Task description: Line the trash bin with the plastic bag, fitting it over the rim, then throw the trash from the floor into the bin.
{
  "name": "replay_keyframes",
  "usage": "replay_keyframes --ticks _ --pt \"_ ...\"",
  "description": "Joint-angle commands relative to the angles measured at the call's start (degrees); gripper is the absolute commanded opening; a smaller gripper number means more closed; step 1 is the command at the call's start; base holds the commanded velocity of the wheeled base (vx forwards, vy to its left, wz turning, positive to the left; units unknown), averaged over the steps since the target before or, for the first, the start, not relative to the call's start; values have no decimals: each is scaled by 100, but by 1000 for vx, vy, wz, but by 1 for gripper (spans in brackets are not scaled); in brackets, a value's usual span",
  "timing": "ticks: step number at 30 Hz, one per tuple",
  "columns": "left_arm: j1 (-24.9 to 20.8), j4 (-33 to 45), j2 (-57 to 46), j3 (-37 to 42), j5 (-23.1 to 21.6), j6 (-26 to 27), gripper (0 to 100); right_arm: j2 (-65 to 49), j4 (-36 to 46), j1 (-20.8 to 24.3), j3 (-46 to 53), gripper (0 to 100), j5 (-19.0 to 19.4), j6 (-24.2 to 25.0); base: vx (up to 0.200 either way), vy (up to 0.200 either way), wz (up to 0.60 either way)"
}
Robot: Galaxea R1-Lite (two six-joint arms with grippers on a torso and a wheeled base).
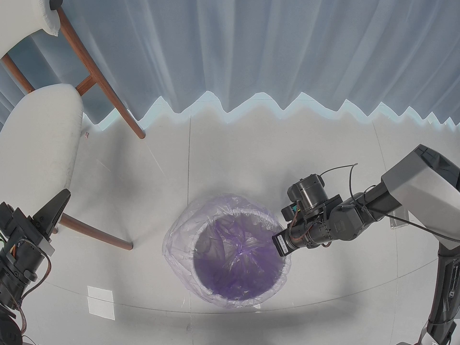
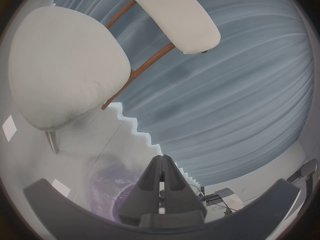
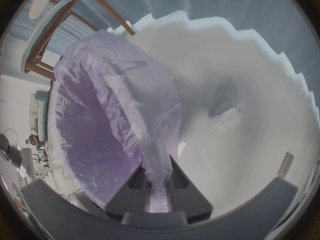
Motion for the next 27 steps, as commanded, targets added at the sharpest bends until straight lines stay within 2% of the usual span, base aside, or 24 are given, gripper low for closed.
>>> replay_keyframes --ticks 1,2,3,8,11,16,21,23,27 --pt "-3 21 26 101 -6 75 0 337 -206 -204 -105 0 138 -272 0 0 0" --pt "6 21 26 101 -6 75 0 390 -188 -204 -184 0 138 -307 0 0 0" --pt "6 21 26 101 -6 75 0 434 -197 -204 -228 100 138 -307 0 0 0" --pt "-3 73 26 101 -6 83 0 531 -303 -177 -553 100 165 -149 0 0 0" --pt "-47 117 43 101 -15 83 0 443 -303 -169 -632 100 367 -61 0 0 0" --pt "-100 188 87 101 -68 75 0 118 -329 -169 -632 100 428 -35 0 0 0" --pt "-407 539 316 101 -59 66 0 -260 -601 -177 -606 100 437 89 0 0 0" --pt "-548 794 351 75 -85 66 0 -445 -681 -177 -606 100 428 317 0 0 0" --pt "-662 1251 940 -180 -85 -31 0 -1254 -637 -151 -544 100 393 1565 0 0 0"
